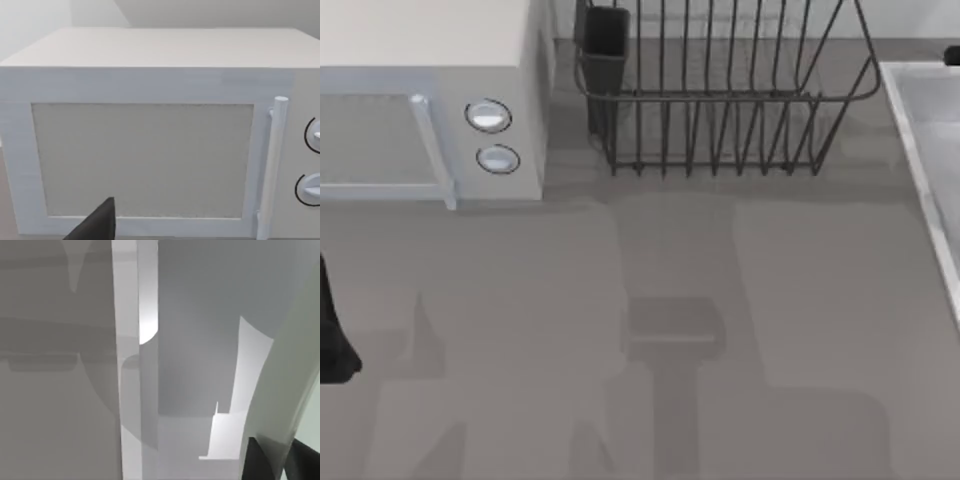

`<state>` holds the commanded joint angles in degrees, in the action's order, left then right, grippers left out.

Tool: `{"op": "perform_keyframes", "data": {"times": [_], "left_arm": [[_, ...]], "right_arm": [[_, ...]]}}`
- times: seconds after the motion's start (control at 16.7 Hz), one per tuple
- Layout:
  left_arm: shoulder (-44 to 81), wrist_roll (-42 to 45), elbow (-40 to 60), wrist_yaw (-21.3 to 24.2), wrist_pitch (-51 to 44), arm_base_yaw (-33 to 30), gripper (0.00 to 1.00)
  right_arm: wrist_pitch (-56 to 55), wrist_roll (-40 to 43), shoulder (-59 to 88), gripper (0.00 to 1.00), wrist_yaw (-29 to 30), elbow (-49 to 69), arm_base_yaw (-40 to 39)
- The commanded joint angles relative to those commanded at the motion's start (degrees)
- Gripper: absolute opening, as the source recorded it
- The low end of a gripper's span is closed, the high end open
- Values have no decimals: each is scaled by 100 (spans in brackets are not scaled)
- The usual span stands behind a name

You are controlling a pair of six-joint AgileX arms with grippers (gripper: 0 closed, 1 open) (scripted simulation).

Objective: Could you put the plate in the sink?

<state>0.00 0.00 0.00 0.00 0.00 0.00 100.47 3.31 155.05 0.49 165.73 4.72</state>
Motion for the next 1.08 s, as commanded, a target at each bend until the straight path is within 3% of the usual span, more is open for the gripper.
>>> {"op": "perform_keyframes", "data": {"times": [0.72, 1.08], "left_arm": [[0, 0, 0, 0, 0, 0, 100], [0, 0, 0, 0, 0, 0, 100]], "right_arm": [[0, 0, 0, 98, 0, 0, 0], [0, 0, 0, 100, 0, 0, 0]]}}
